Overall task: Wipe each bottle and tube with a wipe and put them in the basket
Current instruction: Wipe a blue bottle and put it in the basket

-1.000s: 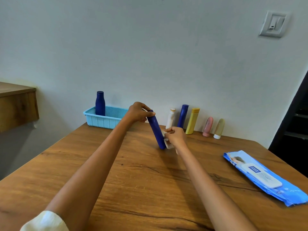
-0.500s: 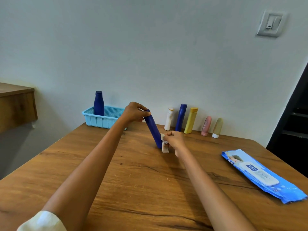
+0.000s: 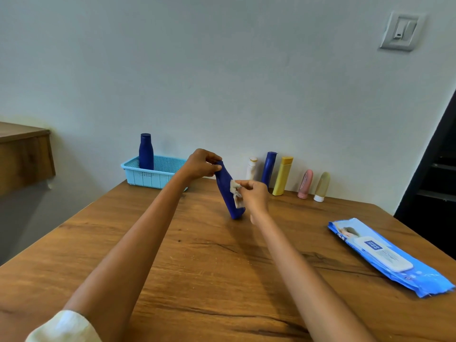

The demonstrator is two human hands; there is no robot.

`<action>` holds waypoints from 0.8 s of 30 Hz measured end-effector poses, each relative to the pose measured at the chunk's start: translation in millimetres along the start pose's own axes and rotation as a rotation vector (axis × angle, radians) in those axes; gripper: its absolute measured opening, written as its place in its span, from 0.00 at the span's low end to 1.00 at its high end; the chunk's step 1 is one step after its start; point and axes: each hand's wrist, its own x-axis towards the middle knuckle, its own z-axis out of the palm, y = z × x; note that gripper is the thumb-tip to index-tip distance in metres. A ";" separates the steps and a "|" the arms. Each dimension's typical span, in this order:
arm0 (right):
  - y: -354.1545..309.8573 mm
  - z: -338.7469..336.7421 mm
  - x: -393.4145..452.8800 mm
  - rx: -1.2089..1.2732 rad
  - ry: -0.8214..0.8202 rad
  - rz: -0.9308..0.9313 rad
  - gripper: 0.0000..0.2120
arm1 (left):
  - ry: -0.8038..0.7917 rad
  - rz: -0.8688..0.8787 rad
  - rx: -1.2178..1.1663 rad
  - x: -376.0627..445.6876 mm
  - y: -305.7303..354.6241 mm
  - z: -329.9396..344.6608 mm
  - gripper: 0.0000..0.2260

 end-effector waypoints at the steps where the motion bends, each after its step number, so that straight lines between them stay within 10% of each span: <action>1: 6.6 -4.0 1.5 -0.034 0.010 0.028 0.05 | 0.004 -0.005 -0.005 -0.4 -1.1 -0.4 0.15; 9: 24.5 -20.2 8.0 -0.193 0.054 0.129 0.07 | -0.022 0.002 0.020 1.2 -0.3 -0.2 0.15; 18: -30.5 -12.0 5.7 0.655 0.023 0.028 0.16 | -0.098 0.120 0.054 1.3 9.2 3.5 0.16; 24: -34.5 0.3 -2.1 -0.175 -0.020 -0.356 0.16 | -0.084 0.159 0.068 1.4 9.8 6.7 0.14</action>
